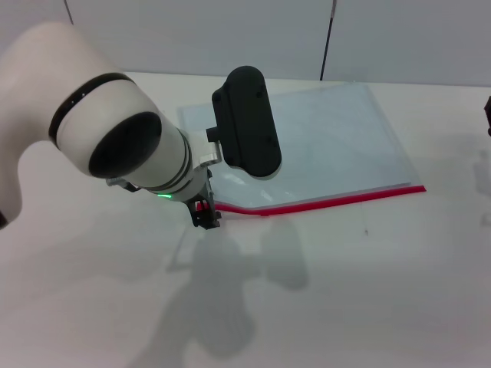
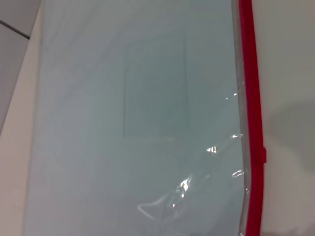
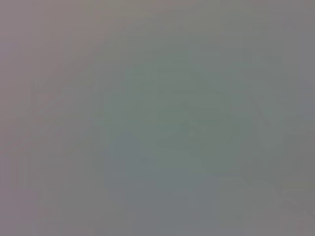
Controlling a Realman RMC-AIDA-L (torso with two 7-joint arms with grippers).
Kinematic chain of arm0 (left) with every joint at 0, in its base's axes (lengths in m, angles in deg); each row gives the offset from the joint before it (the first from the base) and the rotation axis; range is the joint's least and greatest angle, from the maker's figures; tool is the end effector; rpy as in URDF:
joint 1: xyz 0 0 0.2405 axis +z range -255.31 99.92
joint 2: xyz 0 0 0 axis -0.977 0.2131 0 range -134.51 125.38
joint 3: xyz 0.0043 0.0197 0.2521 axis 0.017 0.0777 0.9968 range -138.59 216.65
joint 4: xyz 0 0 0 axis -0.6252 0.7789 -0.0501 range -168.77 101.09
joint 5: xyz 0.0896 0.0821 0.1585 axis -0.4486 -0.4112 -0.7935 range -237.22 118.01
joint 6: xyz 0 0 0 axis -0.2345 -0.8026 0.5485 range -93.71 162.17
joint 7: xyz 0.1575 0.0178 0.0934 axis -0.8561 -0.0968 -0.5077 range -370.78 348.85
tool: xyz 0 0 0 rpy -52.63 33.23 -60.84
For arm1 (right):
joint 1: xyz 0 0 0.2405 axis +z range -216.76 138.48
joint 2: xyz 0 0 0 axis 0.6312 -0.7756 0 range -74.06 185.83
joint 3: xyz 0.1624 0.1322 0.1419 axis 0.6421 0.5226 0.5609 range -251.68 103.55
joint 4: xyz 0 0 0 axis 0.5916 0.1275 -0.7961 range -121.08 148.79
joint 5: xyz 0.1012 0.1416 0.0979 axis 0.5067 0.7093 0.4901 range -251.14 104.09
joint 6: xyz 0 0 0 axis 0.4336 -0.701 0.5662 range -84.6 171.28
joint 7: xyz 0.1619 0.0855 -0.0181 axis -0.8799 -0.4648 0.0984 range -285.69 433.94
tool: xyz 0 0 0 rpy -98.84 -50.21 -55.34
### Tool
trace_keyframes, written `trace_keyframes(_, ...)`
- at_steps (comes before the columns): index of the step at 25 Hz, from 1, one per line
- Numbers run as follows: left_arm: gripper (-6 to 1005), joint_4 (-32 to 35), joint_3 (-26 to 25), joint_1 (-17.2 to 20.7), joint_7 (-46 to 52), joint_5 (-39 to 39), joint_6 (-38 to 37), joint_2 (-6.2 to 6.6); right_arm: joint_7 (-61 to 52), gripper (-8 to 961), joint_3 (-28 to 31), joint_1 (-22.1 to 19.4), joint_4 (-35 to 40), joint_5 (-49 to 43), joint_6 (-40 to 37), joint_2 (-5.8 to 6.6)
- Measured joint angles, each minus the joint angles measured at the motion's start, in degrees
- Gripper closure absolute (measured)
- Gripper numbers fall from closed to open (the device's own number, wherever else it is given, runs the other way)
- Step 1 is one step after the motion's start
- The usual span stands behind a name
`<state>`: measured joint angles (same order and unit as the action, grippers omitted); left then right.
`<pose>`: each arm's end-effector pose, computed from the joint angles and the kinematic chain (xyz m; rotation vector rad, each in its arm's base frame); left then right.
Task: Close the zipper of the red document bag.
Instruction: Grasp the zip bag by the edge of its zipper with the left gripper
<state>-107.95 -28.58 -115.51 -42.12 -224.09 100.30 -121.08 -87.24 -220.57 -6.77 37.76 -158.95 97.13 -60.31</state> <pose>-0.1840 0.3780 -0.0875 -2.4696 -0.0534 0.7930 0.3041 0.4135 -0.0098 -1.4257 0.6793 0.5009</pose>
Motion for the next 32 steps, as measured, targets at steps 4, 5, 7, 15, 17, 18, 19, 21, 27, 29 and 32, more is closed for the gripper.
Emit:
trace_keyframes(4, 309, 1.16, 0.22, -0.63, 0.3, -0.03, -0.89, -0.02, 0.0, 318, 0.0, 0.06, 0.0, 0.0, 0.0, 0.0)
trace_keyframes(5, 309, 1.49, 0.36, -0.82, 0.39, -0.03, -1.05, -0.03, 0.0, 318, 0.0, 0.06, 0.0, 0.0, 0.0, 0.0)
trace_keyframes(7, 310, 2.43, 0.7, -1.3, 0.62, -0.05, -1.38, -0.03, 0.0, 317, 0.0, 0.06, 0.01, 0.0, 0.0, 0.0)
trace_keyframes(15, 343, 6.09, 2.25, -3.49, 1.94, -0.05, -2.64, -0.02, 0.0, 317, 0.0, 0.13, 0.09, 0.0, 0.0, 0.0)
trace_keyframes(17, 391, 6.4, 2.25, -3.54, 1.98, -0.05, -3.18, -0.03, 0.0, 317, 0.0, 0.13, 0.09, 0.0, 0.0, 0.0)
trace_keyframes(18, 415, 6.55, 2.26, -3.57, 2.01, -0.05, -3.55, -0.02, 0.0, 317, 0.0, 0.14, 0.08, 0.0, 0.0, 0.0)
trace_keyframes(19, 439, 6.66, 2.25, -3.6, 2.05, -0.05, -3.83, -0.03, 0.0, 317, 0.0, 0.15, 0.07, 0.0, 0.0, 0.0)
trace_keyframes(21, 462, 6.74, 2.31, -3.65, 2.16, -0.05, -4.27, -0.02, 0.0, 317, 0.0, 0.15, 0.06, 0.0, 0.0, 0.0)
trace_keyframes(27, 458, 7.33, 2.87, -3.75, 2.63, -0.05, -6.22, -0.02, 0.0, 317, 0.0, 0.15, 0.08, 0.0, 0.0, 0.0)
trace_keyframes(29, 459, 7.69, 3.31, -3.74, 2.84, -0.05, -7.33, -0.03, 0.0, 317, 0.0, 0.15, 0.09, 0.0, 0.0, 0.0)
trace_keyframes(32, 459, 8.5, 4.43, -3.71, 3.47, -0.05, -9.02, -0.07, 0.0, 317, 0.0, 0.15, 0.04, 0.0, 0.0, -0.02)
